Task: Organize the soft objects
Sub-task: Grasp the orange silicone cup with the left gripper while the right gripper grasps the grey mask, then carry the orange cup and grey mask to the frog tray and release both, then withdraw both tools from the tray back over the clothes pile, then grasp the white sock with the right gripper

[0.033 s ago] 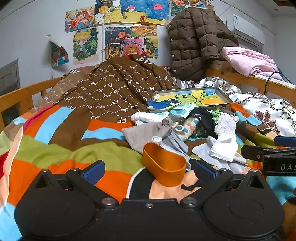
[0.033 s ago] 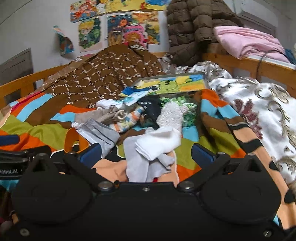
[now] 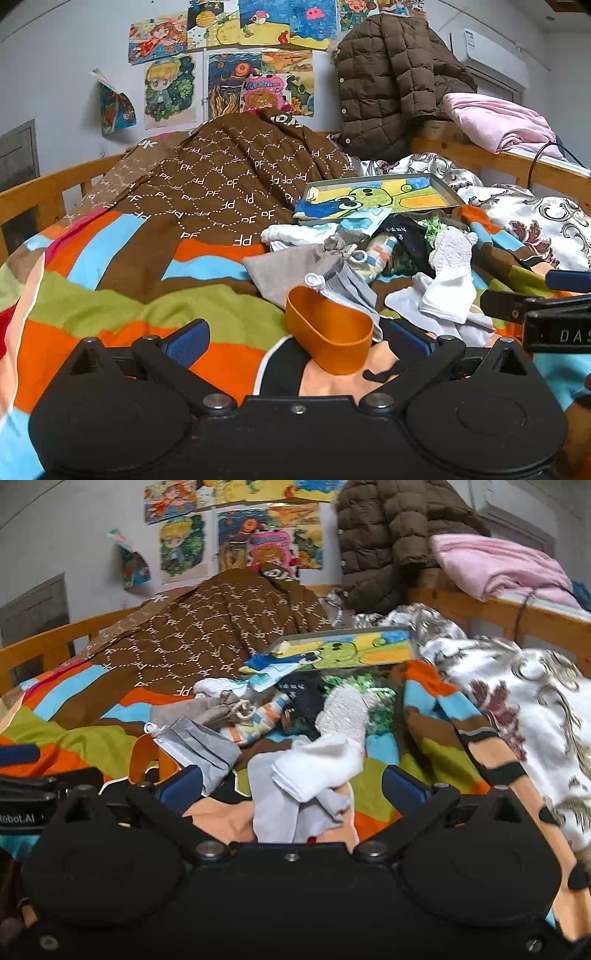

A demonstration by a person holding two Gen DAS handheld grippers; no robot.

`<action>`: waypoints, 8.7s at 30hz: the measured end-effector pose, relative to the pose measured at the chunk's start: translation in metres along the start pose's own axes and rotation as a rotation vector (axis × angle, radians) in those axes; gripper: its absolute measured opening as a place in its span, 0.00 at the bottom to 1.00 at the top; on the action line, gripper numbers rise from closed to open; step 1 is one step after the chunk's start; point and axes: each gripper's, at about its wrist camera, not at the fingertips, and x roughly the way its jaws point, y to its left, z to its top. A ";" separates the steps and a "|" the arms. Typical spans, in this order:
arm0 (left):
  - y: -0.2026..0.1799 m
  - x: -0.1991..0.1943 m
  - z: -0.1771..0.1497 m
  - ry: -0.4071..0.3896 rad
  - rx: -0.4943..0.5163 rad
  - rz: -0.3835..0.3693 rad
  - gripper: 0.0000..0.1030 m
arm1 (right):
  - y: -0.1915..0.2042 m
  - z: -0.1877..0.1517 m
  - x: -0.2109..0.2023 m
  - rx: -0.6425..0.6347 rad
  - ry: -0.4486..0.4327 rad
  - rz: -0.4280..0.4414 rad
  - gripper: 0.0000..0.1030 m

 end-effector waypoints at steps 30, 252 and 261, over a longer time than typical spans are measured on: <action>-0.003 0.088 0.001 0.225 0.161 -0.296 0.73 | 0.049 0.059 0.172 -0.677 0.288 0.581 0.99; -0.084 0.191 0.038 0.278 0.458 -0.702 0.81 | -0.079 0.027 0.094 -0.058 0.176 0.132 0.70; -0.090 0.207 0.035 0.320 0.465 -0.740 0.55 | -0.068 0.017 0.112 -0.056 0.260 0.167 0.49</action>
